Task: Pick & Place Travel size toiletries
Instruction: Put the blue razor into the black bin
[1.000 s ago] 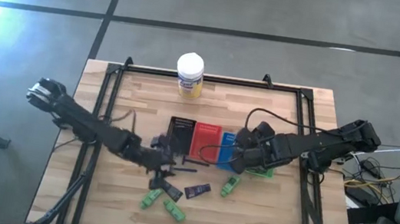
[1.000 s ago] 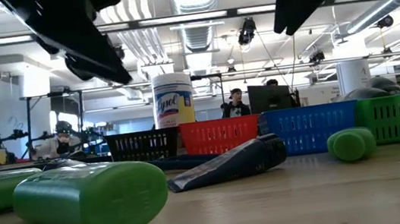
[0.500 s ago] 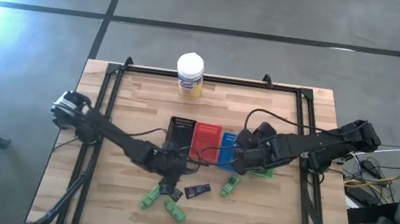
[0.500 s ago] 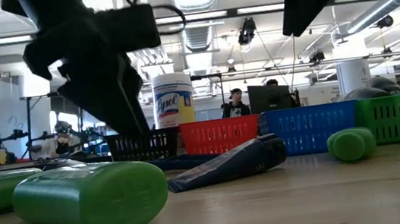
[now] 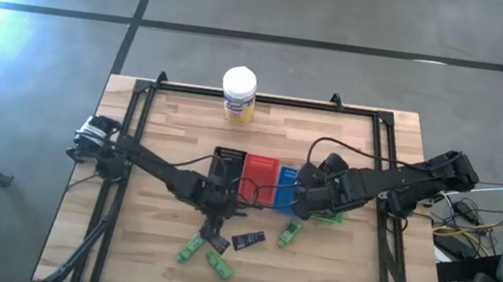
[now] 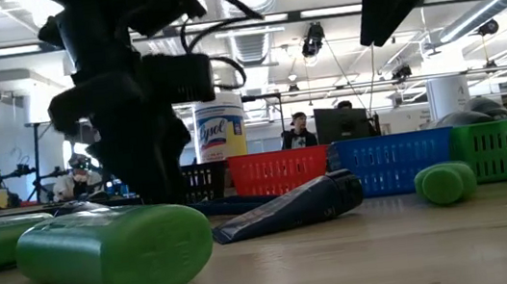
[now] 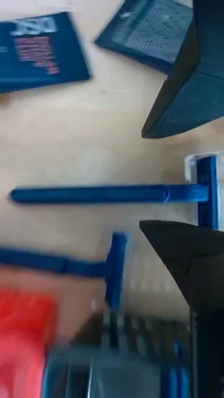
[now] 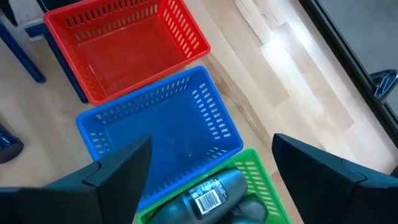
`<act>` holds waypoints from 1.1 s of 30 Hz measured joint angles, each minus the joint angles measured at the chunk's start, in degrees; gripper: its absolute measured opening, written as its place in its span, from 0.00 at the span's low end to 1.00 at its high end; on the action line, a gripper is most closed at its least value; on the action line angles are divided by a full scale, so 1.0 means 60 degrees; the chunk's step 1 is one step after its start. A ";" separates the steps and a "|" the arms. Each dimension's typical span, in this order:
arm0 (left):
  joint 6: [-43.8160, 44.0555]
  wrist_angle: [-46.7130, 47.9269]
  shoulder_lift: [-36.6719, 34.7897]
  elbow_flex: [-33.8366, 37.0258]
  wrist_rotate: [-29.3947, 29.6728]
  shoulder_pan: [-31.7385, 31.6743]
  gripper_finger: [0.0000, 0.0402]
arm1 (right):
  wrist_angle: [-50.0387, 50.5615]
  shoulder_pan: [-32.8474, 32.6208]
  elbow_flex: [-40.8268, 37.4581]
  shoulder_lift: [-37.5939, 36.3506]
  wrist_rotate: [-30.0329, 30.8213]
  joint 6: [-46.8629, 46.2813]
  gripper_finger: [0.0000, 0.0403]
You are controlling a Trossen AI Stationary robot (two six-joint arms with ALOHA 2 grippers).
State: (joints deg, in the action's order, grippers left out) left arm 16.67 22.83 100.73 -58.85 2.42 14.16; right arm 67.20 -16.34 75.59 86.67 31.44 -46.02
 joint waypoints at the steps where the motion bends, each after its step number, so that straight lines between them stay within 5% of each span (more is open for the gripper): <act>1: -0.0141 0.0048 0.0086 0.0000 -0.0105 -0.0001 0.56 | 0.0000 -0.0003 0.0000 0.0000 0.0000 -0.0004 0.83; 9: -0.0305 0.0047 0.0230 -0.0011 0.0168 0.0006 0.50 | -0.0011 0.0000 0.0000 0.0000 0.0004 -0.0004 0.86; 21: -0.0628 0.0335 0.0033 -0.0047 0.0402 0.0131 0.09 | -0.0015 0.0071 0.0000 0.0000 0.0291 -0.0005 0.85; 25: -0.0322 0.1139 -0.0549 -0.0393 0.0411 0.0344 0.08 | -0.0015 0.0084 -0.0002 0.0000 0.0294 -0.0031 0.82; 30: 0.1110 0.2002 -0.1554 -0.0608 0.0480 0.0608 0.08 | -0.0011 0.0084 -0.0004 0.0000 0.0294 -0.0057 0.77; 33: 0.3866 0.1925 -0.2316 -0.0556 0.1334 0.0531 0.08 | -0.0010 0.0084 -0.0004 0.0000 0.0309 -0.0201 0.74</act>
State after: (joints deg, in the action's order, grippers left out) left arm 39.86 34.38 86.83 -62.19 10.42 17.35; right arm 67.14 -15.84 75.57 86.67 33.30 -47.22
